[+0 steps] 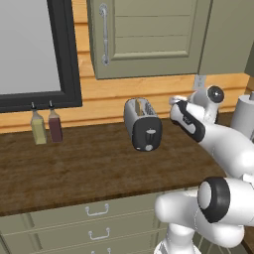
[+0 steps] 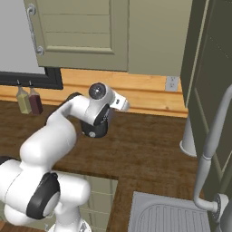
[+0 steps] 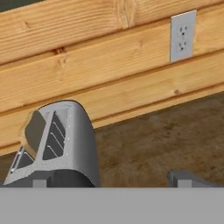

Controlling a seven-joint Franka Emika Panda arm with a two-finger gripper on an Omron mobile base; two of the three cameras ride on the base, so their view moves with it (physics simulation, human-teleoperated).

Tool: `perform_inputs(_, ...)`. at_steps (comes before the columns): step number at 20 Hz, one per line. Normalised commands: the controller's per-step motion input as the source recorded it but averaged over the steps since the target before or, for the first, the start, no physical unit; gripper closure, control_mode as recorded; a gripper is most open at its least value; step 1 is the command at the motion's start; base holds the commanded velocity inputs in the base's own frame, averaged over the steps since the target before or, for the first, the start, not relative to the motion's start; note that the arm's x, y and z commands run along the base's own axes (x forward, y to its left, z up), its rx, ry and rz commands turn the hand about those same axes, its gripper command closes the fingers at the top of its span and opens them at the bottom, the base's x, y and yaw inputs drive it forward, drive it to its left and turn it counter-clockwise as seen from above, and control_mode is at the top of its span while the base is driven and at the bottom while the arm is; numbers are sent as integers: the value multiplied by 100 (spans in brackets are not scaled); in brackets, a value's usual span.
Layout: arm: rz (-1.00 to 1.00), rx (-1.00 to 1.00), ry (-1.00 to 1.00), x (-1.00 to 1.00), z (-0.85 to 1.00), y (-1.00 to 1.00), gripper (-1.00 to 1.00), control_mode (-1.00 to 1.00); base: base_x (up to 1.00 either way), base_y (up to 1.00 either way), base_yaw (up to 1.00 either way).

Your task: Start the toaster. Once the lever pops up, take the bread to the plate on the dining counter.

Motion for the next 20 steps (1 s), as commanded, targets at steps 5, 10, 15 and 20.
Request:
perform_inputs(5, 15, -7, 8, 0, 7, 54, -100, -100, 0, 0, 0)
perform_inputs(10, 3, -14, 14, 0, 15, 52, -100, -100, 0, 0, 0)
perform_inputs(15, 0, -4, 11, 0, 19, 33, -100, -100, 0, 0, 0)
perform_inputs(20, 0, 0, 1, 1, -1, 18, -100, -100, 0, 0, 0)
